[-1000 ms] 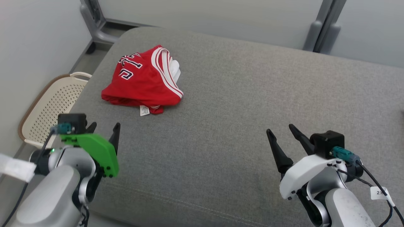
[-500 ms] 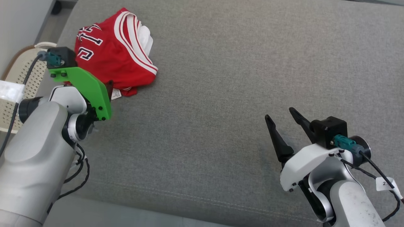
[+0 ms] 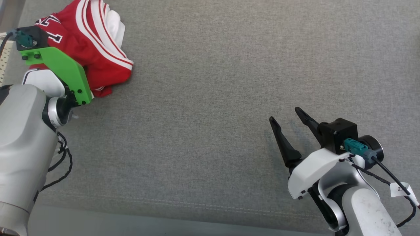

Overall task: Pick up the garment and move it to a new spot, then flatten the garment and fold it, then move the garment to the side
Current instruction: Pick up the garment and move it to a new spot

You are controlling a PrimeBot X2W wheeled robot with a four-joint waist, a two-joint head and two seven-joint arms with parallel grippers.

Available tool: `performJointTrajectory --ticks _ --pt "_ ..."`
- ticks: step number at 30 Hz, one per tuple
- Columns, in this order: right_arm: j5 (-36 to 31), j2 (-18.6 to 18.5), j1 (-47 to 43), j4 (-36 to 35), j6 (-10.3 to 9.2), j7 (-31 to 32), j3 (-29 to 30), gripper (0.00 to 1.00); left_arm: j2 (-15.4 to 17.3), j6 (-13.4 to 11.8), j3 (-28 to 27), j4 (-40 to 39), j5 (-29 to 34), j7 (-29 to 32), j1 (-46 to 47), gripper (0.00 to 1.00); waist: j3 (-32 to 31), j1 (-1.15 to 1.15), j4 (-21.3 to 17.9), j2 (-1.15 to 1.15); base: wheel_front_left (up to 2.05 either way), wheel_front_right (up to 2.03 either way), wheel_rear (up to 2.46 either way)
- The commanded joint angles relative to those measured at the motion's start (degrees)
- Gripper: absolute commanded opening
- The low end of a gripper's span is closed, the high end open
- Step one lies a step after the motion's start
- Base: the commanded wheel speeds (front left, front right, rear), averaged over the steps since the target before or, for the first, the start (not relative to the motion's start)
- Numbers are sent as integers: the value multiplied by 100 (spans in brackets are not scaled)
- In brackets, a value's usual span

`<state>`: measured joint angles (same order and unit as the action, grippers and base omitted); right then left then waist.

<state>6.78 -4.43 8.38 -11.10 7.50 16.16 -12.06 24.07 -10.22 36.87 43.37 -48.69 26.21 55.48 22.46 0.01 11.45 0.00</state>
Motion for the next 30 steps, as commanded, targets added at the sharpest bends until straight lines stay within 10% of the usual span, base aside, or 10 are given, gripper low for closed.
performJointTrajectory --ticks 1,11,12,13,14,15,30 --pt "17 -33 46 -36 -2 31 -17 100 34 -70 -41 121 37 -2 101 100 149 -1 -194 0 0 0 0" --pt "-38 -53 -31 -99 -2 -5 42 100 77 -25 -9 571 -31 75 65 100 244 -1 -443 0 0 0 0" --pt "-30 -50 -33 -88 -2 -6 39 100 66 -21 14 608 -9 77 63 83 235 -1 -449 0 0 0 0" --pt "-25 -45 -31 -81 -2 -6 35 100 59 -28 17 625 14 15 79 41 226 -1 -453 0 0 0 0" --pt "-25 -45 -31 -81 -2 -6 35 100 59 -28 17 625 14 15 79 41 226 -1 -453 0 0 0 0" --pt "-20 -41 -22 -77 -2 -13 25 100 56 -35 19 643 34 -26 91 0 213 -1 -452 0 0 0 0" --pt "240 86 133 483 -2 -303 -215 100 130 28 138 530 241 -465 364 0 -640 -1 -653 0 0 0 0"
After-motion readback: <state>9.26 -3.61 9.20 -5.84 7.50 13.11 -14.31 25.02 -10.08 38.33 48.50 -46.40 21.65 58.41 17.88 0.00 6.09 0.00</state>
